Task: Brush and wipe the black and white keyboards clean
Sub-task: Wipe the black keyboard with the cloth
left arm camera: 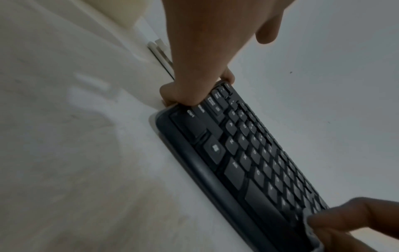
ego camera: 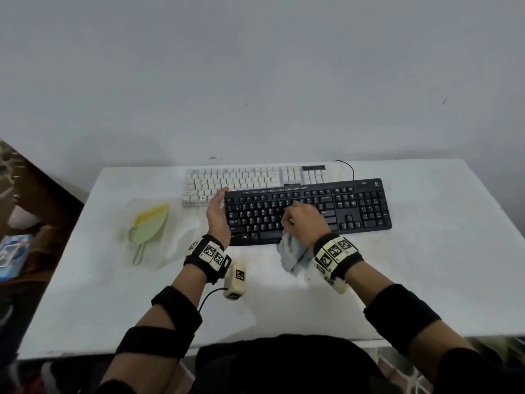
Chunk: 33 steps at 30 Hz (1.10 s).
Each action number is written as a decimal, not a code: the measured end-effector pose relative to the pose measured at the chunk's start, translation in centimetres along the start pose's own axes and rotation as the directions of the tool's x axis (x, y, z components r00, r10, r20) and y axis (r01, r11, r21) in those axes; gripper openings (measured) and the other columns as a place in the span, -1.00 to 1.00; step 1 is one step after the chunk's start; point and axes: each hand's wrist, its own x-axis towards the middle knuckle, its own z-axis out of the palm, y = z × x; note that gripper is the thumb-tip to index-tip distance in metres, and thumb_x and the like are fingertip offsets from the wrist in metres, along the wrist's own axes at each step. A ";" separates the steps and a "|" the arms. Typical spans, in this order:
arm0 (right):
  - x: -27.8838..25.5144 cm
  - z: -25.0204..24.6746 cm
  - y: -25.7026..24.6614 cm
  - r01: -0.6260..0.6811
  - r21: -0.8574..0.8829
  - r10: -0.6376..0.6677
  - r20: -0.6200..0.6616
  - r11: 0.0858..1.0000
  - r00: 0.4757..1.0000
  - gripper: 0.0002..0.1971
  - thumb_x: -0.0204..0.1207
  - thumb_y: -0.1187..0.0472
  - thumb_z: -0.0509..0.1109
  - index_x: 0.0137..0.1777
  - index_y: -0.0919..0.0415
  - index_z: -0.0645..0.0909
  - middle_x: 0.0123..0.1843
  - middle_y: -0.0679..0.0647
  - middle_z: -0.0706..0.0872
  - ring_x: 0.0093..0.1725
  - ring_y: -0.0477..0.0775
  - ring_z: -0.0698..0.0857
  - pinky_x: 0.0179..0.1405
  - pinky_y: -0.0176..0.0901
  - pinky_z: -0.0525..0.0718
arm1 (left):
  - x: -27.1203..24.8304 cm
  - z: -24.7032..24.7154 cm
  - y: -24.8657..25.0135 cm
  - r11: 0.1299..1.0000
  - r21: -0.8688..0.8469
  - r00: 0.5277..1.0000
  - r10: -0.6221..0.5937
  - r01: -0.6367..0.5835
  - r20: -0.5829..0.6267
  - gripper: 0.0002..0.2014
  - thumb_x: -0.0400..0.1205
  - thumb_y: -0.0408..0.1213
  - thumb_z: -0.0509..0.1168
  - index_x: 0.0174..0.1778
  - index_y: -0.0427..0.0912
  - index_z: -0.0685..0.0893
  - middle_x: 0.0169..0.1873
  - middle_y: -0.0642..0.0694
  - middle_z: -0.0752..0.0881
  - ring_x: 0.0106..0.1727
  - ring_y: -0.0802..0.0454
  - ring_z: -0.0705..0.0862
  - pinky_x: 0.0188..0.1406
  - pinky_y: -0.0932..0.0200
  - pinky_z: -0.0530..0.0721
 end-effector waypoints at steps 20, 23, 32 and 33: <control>-1.6 -0.3 3.0 -0.041 0.021 0.043 -0.076 0.999 0.996 -0.85 0.69 0.22 0.33 0.01 0.18 0.74 0.04 0.02 0.67 0.00 0.08 0.66 -0.10 -0.10 0.59 | 0.4 -0.8 -0.2 0.993 0.101 0.998 0.057 -0.059 0.029 -0.69 0.38 -0.08 0.42 0.05 0.06 0.80 0.22 -0.09 0.68 0.30 -0.14 0.60 0.50 -0.28 0.52; -2.0 -0.5 3.7 -0.087 -0.016 0.086 -0.086 0.996 0.993 -0.89 0.69 0.22 0.34 -0.01 0.18 0.70 0.01 0.03 0.65 -0.03 0.08 0.66 -0.12 -0.09 0.62 | 0.3 -0.9 -0.4 0.990 0.105 0.995 0.086 -0.090 0.041 -0.65 0.38 -0.09 0.41 0.09 0.04 0.79 0.23 -0.05 0.69 0.31 -0.11 0.60 0.56 -0.26 0.48; -2.2 -0.3 3.2 -0.087 0.005 0.087 -0.084 0.996 0.993 -0.83 0.72 0.19 0.29 0.04 0.20 0.70 0.05 0.08 0.66 -0.03 0.16 0.69 -0.03 0.09 0.73 | 1.6 -2.0 -0.7 0.988 0.144 0.996 0.038 -0.050 0.086 -0.57 0.22 -0.09 0.49 0.05 0.14 0.84 0.37 -0.09 0.65 0.53 -0.24 0.53 0.69 -0.39 0.32; -2.3 -0.5 4.0 -0.143 0.010 0.144 -0.094 0.990 0.985 -0.83 0.71 0.19 0.29 0.02 0.21 0.70 0.04 0.09 0.66 -0.03 0.18 0.70 -0.03 0.11 0.73 | 1.7 -1.9 -0.6 0.990 0.135 0.996 0.036 -0.047 0.086 -0.58 0.22 -0.11 0.48 0.04 0.13 0.85 0.39 -0.10 0.65 0.57 -0.25 0.51 0.69 -0.38 0.32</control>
